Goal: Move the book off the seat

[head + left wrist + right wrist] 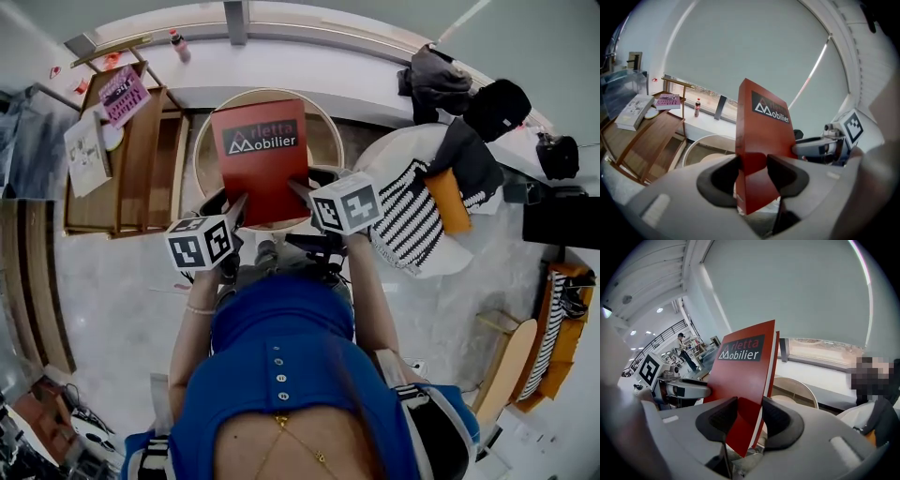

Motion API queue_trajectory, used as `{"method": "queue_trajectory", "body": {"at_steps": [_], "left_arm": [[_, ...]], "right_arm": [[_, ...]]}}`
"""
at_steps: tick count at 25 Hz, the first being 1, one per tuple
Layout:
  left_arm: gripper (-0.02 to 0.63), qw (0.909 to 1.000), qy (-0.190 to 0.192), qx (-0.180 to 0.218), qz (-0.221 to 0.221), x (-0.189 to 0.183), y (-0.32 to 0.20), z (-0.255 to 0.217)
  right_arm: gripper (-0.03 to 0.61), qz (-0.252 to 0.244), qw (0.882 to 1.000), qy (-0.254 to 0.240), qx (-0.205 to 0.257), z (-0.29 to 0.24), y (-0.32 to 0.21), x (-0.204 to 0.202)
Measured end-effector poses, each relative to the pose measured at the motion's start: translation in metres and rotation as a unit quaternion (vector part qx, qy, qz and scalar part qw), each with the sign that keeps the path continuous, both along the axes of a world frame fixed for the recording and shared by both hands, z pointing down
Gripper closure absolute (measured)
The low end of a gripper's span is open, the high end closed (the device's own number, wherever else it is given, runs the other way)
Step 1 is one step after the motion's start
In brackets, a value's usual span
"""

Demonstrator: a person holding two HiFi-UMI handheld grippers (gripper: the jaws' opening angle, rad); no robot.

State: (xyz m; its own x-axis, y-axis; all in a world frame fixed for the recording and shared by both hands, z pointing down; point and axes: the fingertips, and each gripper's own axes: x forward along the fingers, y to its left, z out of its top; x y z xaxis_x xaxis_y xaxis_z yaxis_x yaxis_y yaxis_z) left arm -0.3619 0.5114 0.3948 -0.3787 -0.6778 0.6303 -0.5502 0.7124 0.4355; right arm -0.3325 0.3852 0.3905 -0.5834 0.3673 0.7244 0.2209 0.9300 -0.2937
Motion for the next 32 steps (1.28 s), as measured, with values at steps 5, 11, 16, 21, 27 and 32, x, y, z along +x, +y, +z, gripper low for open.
{"method": "queue_trajectory", "body": {"at_steps": [5, 11, 16, 21, 27, 32], "left_arm": [[0.423, 0.9999, -0.002, -0.001, -0.014, 0.0, -0.005, -0.001], [0.423, 0.9997, 0.002, 0.003, -0.025, 0.003, -0.029, -0.003], [0.424, 0.9995, -0.001, -0.004, -0.033, 0.003, -0.04, -0.004], [0.423, 0.9991, 0.002, -0.01, -0.041, 0.006, -0.046, -0.001], [0.423, 0.9985, 0.005, -0.012, -0.052, 0.009, -0.049, 0.003], [0.425, 0.9981, 0.009, -0.014, -0.059, 0.01, -0.049, 0.005]], "right_arm": [[0.41, -0.006, 1.0, -0.003, -0.002, -0.001, -0.006, -0.002], [0.41, -0.02, 1.0, -0.002, 0.001, -0.004, -0.03, -0.003], [0.41, -0.026, 1.0, 0.0, -0.006, -0.002, -0.042, -0.004], [0.41, -0.036, 0.999, 0.002, -0.009, 0.002, -0.048, -0.004], [0.41, -0.046, 0.999, 0.004, -0.015, 0.007, -0.051, -0.004], [0.41, -0.053, 0.998, 0.007, -0.016, 0.008, -0.052, -0.005]]}}
